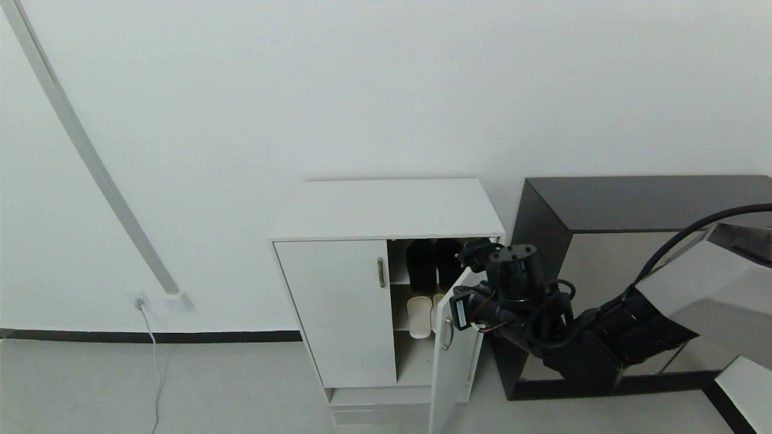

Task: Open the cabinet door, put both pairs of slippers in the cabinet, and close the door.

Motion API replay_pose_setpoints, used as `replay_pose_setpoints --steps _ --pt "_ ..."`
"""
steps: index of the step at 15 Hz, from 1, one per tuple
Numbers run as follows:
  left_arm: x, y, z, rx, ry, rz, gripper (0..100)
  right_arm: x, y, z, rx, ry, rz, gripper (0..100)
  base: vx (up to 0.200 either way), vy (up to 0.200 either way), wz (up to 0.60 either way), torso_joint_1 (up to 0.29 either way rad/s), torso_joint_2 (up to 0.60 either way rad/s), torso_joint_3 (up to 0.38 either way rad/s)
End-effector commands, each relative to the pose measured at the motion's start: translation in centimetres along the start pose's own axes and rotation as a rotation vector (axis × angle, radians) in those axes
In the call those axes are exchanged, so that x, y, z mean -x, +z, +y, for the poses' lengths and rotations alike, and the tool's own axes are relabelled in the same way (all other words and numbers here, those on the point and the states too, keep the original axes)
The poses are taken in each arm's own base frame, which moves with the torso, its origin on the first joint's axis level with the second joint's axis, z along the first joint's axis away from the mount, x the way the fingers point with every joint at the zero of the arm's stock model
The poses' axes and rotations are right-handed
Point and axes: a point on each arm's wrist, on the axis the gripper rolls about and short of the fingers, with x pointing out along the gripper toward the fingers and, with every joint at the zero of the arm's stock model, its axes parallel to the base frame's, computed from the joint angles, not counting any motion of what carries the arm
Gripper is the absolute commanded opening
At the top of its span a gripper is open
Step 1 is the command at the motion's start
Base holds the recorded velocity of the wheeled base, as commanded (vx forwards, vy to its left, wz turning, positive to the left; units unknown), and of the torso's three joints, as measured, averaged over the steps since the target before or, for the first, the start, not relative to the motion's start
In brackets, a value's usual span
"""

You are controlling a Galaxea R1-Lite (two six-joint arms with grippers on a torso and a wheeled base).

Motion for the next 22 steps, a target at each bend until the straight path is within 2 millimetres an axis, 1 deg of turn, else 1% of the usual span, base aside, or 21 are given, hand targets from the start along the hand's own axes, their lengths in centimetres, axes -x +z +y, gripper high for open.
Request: replay_pose_setpoints --steps 1,4,7,8,9,11,12,13,14,16,18,19,22 --pt "0.0 0.0 0.0 0.003 -0.001 0.001 0 0.1 -0.1 -0.2 -0.001 -0.007 0.001 0 0.0 0.0 0.0 0.0 0.0 0.0" --pt "0.0 0.0 0.0 0.003 -0.001 0.001 0 0.5 -0.8 -0.4 -0.004 -0.009 -0.023 0 0.0 0.0 0.0 0.0 0.0 0.0" --pt "0.0 0.0 0.0 0.001 -0.002 0.001 0 1.7 -2.7 -1.0 0.051 -0.003 -0.007 0 0.0 0.0 0.0 0.0 0.0 0.0" --pt "0.0 0.0 0.0 0.003 -0.002 0.001 0 2.4 -3.9 -1.2 0.054 0.009 0.001 0 0.0 0.0 0.0 0.0 0.0 0.0" --pt "0.0 0.0 0.0 0.001 -0.002 0.001 0 2.8 -4.6 -1.4 0.054 0.008 0.006 0 0.2 0.0 0.0 0.017 0.01 0.002" --pt "0.0 0.0 0.0 0.003 -0.002 0.001 0 4.0 -6.7 -1.8 0.056 0.01 0.042 0 0.2 0.0 0.0 -0.01 0.0 0.005" --pt "0.0 0.0 0.0 0.003 -0.001 0.001 0 4.4 -7.7 -1.9 0.057 0.019 0.052 0 0.2 0.0 0.0 0.002 0.0 0.002" --pt "0.0 0.0 0.0 0.003 -0.002 0.001 0 4.4 -8.3 -2.0 0.056 0.017 0.055 0 0.0 0.0 0.0 0.0 0.0 0.0" --pt "0.0 0.0 0.0 0.003 -0.001 0.001 0 4.3 -9.1 -2.2 0.054 0.014 0.052 0 0.0 0.0 0.0 0.0 0.0 0.0" --pt "0.0 0.0 0.0 0.003 -0.001 0.001 0 3.8 -9.8 -2.2 0.053 0.012 0.052 0 0.0 0.0 0.0 0.0 0.0 0.0" --pt "0.0 0.0 0.0 0.003 -0.001 0.001 0 2.3 -9.9 -2.2 0.047 0.007 0.04 0 0.0 0.0 0.0 0.0 0.0 0.0" --pt "0.0 0.0 0.0 0.003 -0.001 0.001 0 1.9 -10.0 -2.2 0.046 0.005 0.039 0 0.0 0.0 0.0 0.0 0.0 0.0" --pt "0.0 0.0 0.0 0.003 -0.001 0.001 0 0.0 -10.0 -1.9 0.045 0.007 0.027 0 0.0 0.0 0.0 0.0 0.0 0.0"
